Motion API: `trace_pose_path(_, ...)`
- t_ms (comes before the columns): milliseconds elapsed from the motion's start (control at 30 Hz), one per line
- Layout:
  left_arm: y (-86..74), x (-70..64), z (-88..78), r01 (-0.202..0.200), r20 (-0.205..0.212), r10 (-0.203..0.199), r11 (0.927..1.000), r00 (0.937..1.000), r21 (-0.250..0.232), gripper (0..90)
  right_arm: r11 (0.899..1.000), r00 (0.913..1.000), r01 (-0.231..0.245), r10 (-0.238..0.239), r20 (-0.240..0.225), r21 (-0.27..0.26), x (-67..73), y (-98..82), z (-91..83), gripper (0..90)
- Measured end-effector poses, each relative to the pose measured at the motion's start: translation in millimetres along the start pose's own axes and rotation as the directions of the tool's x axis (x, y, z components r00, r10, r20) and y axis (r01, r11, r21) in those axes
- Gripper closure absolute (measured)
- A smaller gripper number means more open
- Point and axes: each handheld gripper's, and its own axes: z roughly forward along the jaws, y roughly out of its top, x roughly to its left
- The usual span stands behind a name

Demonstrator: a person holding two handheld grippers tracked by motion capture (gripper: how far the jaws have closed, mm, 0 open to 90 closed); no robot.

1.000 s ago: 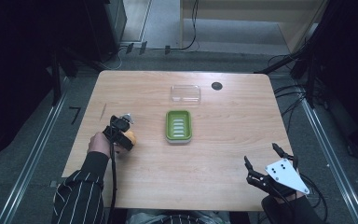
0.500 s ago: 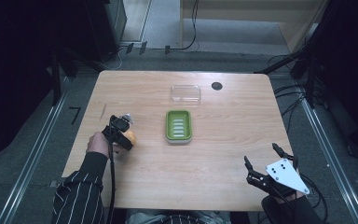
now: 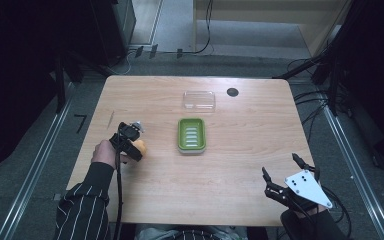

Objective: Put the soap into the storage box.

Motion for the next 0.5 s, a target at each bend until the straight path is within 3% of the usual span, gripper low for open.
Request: trace_pose_path(500, 8.7, -6.5, -6.1, -0.059, 0.026, 0.059, 0.9983, 0.9979, -0.003, 39.4, 1.000, 1.0000, 0.003, -0.003, 0.004, 0.002, -0.6, -0.4, -0.3, 13.4)
